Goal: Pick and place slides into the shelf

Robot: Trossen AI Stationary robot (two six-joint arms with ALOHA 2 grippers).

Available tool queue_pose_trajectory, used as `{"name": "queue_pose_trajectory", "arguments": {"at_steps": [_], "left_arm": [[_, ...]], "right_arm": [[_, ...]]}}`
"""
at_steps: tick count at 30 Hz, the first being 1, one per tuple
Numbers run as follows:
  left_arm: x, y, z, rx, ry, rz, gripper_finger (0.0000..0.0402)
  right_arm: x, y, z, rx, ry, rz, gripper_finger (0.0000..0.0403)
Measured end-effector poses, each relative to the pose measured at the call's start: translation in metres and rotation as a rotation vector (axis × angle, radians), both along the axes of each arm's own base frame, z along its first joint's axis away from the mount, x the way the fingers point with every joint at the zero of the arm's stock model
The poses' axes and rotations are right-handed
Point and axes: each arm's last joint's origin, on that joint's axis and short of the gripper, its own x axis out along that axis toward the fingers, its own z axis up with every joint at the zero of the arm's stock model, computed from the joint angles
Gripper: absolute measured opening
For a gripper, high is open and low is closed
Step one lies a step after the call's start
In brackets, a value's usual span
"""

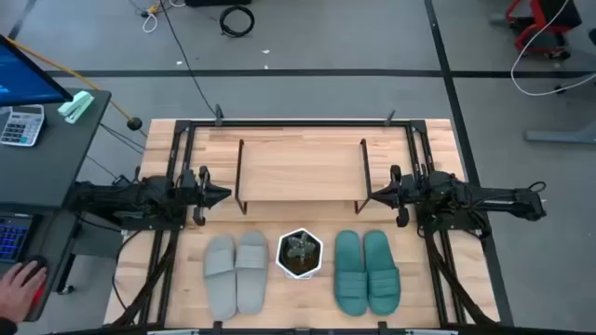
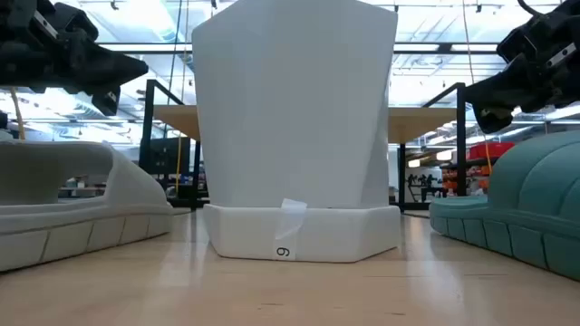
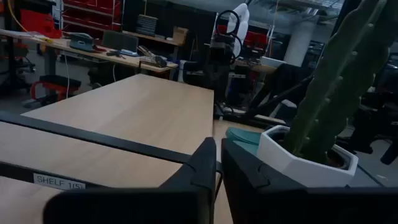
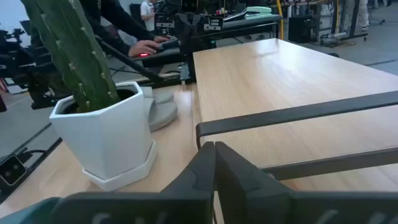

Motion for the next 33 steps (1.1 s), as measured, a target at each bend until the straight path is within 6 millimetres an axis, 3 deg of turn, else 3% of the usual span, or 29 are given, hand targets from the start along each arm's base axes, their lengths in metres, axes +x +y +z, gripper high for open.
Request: {"name": "queue_pose_trajectory", "arguments": {"at_steps": [33], "left_arm": [[0.0, 0.0, -0.0001, 0.0, 0.0, 0.0, 0.0038]], "right_arm": [[0.0, 0.0, 0.0, 0.0, 0.0, 0.0, 0.0018]]}}
